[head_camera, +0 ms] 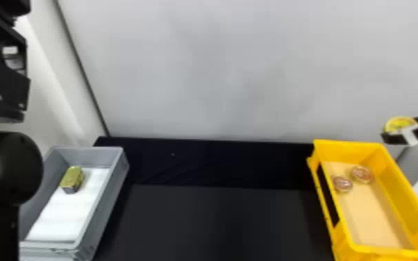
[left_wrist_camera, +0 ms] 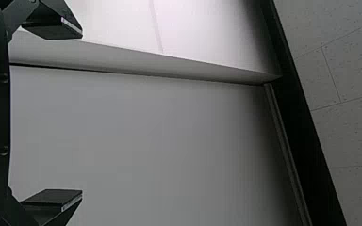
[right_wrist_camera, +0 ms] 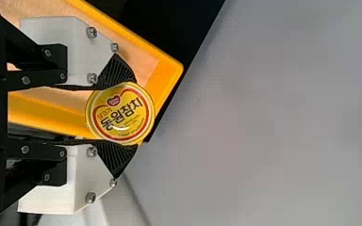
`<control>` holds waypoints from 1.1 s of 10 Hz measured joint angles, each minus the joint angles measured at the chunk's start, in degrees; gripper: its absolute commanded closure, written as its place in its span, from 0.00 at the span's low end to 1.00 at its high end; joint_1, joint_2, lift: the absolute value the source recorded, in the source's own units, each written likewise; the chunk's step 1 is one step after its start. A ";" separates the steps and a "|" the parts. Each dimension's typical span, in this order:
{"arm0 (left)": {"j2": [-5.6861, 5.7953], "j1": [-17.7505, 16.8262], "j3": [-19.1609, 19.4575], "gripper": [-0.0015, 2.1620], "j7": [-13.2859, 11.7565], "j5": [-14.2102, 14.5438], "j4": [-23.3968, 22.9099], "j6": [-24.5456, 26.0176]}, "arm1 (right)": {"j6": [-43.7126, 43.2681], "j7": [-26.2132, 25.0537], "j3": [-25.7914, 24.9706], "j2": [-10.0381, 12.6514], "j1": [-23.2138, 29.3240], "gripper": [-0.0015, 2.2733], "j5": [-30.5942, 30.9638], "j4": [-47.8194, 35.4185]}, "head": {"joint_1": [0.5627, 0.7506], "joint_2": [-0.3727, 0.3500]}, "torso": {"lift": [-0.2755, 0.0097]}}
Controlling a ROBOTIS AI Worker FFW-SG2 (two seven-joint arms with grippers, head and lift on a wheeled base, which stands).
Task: Pick up the round yellow can and place it in the yellow rectangular box
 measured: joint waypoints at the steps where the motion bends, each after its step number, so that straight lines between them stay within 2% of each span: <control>1: 0.01 -0.04 -0.02 0.04 -0.04 0.00 0.00 0.07 | -0.63 -1.80 -2.18 -0.15 0.92 0.34 -0.90 1.08 | 0.53 0.59 | 0.96; 4: 0.01 -0.04 -0.05 0.04 -0.06 0.00 0.05 0.12 | -3.55 -8.95 -5.95 0.91 2.69 0.34 -6.24 6.57 | 0.53 0.59 | 0.96; 6: 0.00 0.00 -0.05 0.04 -0.06 0.00 0.09 0.13 | -6.69 -16.98 -8.83 1.83 3.09 0.34 -15.94 11.96 | 0.53 0.59 | 0.96; 8: 0.00 -0.01 -0.12 0.04 -0.13 0.00 0.09 0.11 | -8.78 -24.37 -10.92 1.73 3.03 0.34 -26.41 17.61 | 0.53 0.59 | 0.96; 11: 0.00 -0.04 -0.14 0.04 -0.14 0.00 0.09 -0.04 | -10.37 -28.94 -12.71 1.30 3.02 0.34 -34.82 24.02 | 0.53 0.59 | 0.96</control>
